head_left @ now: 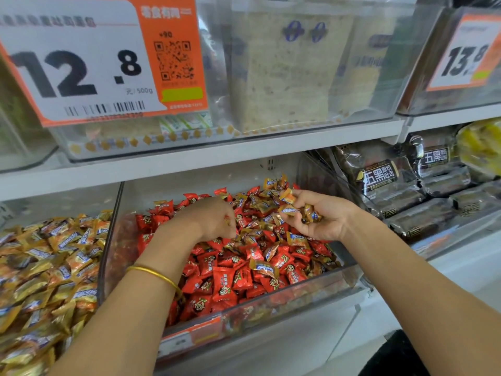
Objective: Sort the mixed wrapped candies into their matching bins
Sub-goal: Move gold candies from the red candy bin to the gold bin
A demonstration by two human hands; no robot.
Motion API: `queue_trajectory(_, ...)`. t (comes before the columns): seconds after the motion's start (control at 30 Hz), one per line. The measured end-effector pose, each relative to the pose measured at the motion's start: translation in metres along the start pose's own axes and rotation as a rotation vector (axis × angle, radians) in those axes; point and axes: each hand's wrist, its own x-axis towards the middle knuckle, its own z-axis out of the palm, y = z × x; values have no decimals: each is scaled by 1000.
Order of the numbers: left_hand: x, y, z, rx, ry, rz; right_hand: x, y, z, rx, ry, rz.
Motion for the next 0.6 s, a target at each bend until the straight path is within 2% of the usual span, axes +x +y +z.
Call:
queue_trajectory(0.07,-1,11,2,-132,54,60,-4,-1,1,-121,-17,-60)
queue_trajectory(0.13,-1,25,7,-193,26,140,-6,-1,2,-333,-8,-152)
queue_trajectory(0.27,9,38,29,-27,-115,149,-5,1,2,-938,164,-390)
queue_trajectory(0.37,12,35,33,-25,-104,138,-3,3,-1,-1271,193,-386)
queue_trajectory(0.5,11,28,29,-79,-112,119,1,11,-8,-1474,122,-349)
queue_trajectory(0.6,8,24,18,-265,2,48,8,14,-9,-1573,113,-396)
